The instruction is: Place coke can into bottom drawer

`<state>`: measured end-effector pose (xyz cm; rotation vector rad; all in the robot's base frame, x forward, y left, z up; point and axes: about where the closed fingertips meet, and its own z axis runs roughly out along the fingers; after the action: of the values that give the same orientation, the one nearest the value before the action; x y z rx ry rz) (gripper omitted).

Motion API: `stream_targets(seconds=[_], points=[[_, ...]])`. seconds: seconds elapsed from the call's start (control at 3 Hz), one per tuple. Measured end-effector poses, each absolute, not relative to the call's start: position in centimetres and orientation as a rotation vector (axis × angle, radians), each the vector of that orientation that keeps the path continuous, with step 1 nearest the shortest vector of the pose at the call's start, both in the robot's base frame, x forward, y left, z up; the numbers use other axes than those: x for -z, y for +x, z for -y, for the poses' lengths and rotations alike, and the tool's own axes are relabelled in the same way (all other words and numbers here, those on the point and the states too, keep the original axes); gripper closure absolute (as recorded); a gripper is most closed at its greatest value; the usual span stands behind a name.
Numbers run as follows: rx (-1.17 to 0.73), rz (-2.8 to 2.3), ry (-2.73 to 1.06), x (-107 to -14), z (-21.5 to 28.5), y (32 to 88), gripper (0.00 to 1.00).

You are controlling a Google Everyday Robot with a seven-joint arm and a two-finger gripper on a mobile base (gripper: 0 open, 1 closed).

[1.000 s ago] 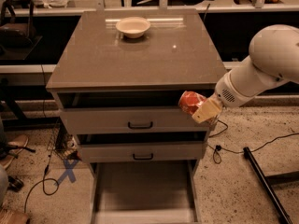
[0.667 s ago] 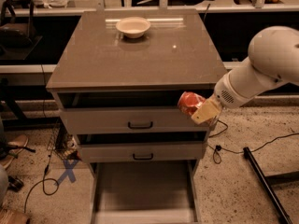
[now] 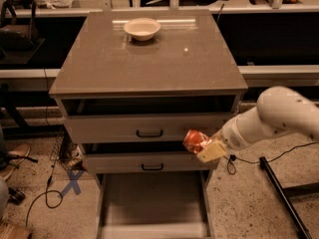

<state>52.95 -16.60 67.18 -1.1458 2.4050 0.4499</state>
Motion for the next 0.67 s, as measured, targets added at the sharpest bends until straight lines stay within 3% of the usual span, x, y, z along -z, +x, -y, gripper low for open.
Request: stream_targets(seconds=[0.67], points=[[-0.600,-2.319,-1.231,-56.4,11.8,51.0,1.00]])
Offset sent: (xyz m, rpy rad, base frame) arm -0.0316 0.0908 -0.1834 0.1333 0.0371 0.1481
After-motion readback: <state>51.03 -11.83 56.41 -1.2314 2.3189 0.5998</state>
